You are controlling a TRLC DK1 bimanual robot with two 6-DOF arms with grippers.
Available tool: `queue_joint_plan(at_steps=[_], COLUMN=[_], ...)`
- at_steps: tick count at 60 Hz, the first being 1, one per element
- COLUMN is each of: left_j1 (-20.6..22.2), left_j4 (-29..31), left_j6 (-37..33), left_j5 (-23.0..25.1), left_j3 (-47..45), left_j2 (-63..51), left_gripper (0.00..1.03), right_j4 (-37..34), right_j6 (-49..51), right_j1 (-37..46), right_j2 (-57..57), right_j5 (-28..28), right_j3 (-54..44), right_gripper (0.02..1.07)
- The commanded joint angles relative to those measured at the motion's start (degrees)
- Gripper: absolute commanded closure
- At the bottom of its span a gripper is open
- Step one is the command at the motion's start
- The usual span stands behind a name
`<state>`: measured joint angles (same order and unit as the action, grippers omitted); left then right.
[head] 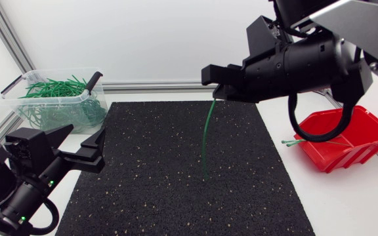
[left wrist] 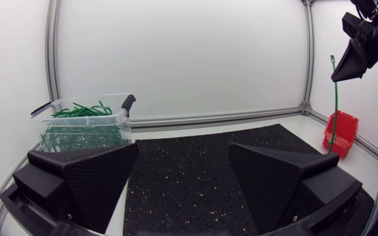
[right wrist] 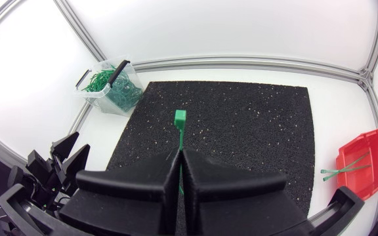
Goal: Take a green cable tie from the red box, thread the tail through the head to close it, then place it in the transparent bin on the left.
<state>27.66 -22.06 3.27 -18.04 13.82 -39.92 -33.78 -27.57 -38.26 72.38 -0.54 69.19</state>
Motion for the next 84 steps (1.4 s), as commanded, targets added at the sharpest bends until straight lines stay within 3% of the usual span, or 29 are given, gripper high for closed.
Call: queue_joint_plan(at_steps=[1, 10, 26, 41, 59, 84], left_j1=[3.7, 10.9, 17.4, 22.6, 27.2, 28.4], left_j4=[-3.0, -7.8, -15.6, -24.9, -34.4, -35.5], left_j6=[0.6, 0.4, -2.0, -3.4, -5.6, -5.5], left_j5=[-2.0, -5.3, -8.2, -9.9, -13.1, -14.5], left_j3=[3.4, 6.7, 10.5, 12.2, 17.2, 22.3], left_j2=[-6.0, -15.3, -26.1, -34.7, -45.8, -53.7], left_gripper=[0.07, 0.07, 0.07, 0.07, 0.07, 0.07], right_j4=[1.5, 3.4, 7.5, 9.3, 10.7, 10.8], right_j6=[-2.9, -4.4, -5.4, -6.6, -8.2, -8.3], right_j1=[-1.2, -3.9, -7.5, -8.1, -8.2, -9.5], right_j2=[1.7, 3.6, 6.1, 6.7, 7.8, 7.0], right_j5=[-1.7, -6.8, -15.2, -17.9, -17.9, -19.8], right_j3=[-1.3, -1.4, -1.1, -1.7, -3.6, -4.0], right_gripper=[1.01, 1.01, 1.01, 1.01, 1.01, 1.01])
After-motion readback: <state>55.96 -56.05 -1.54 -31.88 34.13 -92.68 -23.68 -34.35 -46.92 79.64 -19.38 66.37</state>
